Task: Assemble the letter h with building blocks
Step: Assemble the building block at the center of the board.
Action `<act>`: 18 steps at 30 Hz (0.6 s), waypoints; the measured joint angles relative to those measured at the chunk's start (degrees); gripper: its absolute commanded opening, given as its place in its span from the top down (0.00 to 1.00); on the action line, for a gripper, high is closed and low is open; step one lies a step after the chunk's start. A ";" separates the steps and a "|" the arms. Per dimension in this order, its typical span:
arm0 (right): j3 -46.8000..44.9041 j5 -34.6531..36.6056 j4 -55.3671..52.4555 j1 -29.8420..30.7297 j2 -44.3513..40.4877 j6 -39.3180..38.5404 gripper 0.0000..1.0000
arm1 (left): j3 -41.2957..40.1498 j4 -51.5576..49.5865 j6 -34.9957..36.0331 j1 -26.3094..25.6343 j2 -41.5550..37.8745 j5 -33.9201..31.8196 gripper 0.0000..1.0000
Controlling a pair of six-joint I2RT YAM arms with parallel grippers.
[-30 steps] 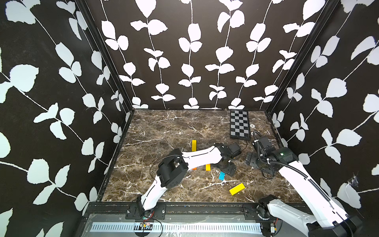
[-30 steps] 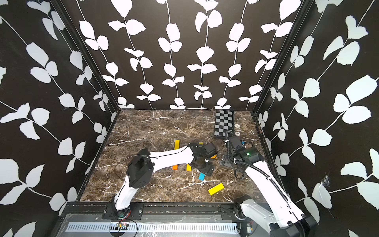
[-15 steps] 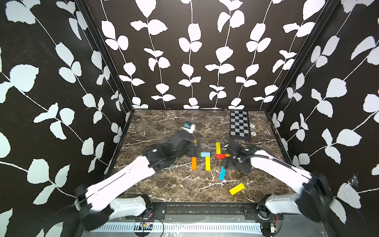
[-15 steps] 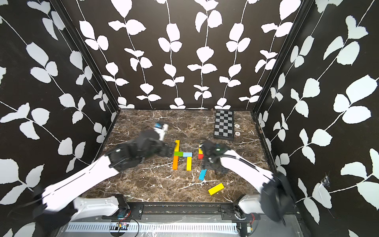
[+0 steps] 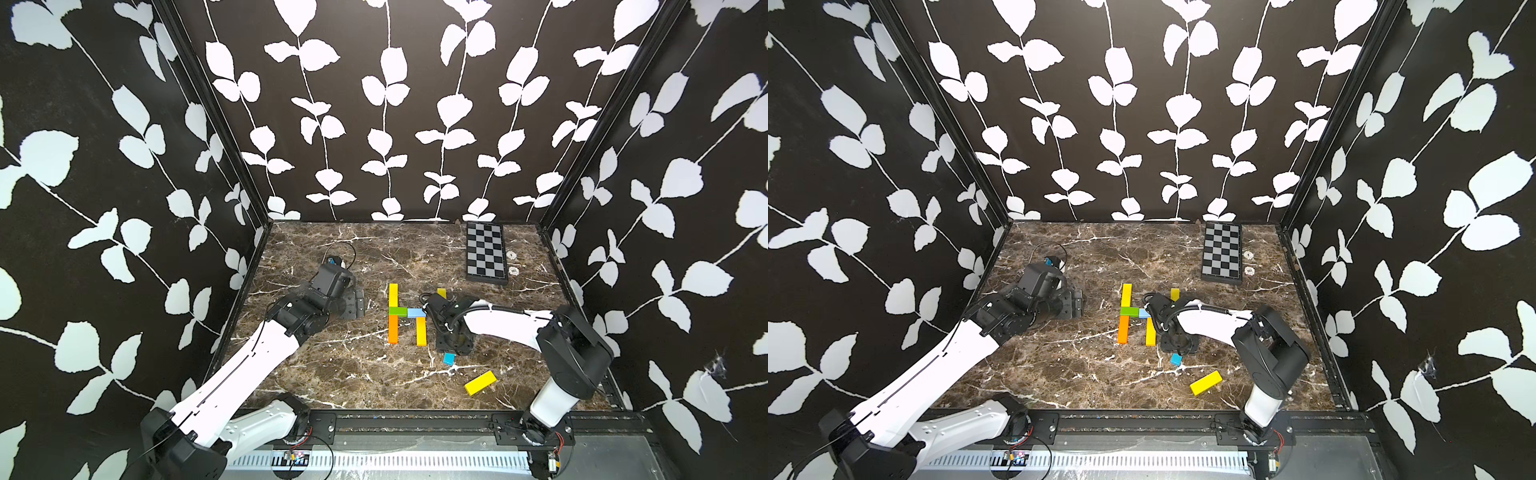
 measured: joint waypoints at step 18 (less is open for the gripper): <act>8.11 -5.44 -1.95 -6.08 6.01 -14.29 0.53 | 0.02 -1.07 -0.92 1.55 4.68 3.65 0.25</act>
